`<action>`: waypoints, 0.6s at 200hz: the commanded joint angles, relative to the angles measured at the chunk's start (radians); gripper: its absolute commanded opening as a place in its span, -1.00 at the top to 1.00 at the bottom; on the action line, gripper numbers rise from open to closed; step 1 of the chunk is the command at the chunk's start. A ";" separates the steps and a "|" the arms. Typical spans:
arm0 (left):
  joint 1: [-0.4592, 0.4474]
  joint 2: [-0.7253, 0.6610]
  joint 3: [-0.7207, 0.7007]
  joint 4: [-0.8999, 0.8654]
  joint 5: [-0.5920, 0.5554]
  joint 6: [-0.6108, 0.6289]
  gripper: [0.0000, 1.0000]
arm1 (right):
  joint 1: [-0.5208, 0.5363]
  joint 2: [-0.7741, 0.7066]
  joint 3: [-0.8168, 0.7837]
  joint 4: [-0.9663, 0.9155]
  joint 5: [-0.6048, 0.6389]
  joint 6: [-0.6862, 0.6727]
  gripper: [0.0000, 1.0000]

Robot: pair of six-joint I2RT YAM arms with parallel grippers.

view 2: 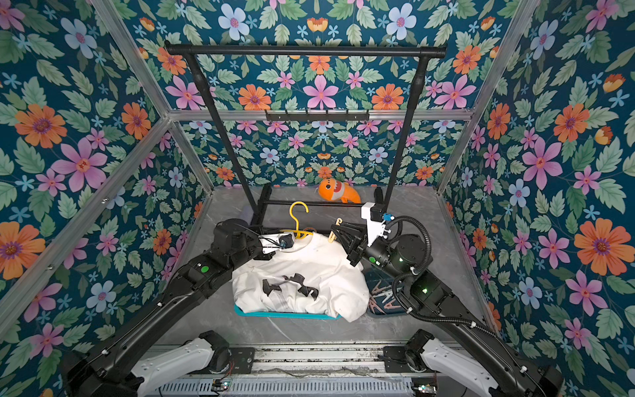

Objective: Use clothespins to secure the t-shirt on both sides of the hanger
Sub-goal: Clamp the T-shirt on the hanger.

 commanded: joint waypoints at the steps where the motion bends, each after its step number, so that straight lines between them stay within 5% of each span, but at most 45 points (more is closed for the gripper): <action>1: -0.010 -0.031 -0.008 0.141 0.031 0.001 1.00 | 0.000 0.019 0.012 0.014 -0.027 0.006 1.00; 120: -0.034 -0.122 -0.060 0.241 0.083 0.007 1.00 | 0.001 0.030 0.010 0.029 -0.053 0.013 1.00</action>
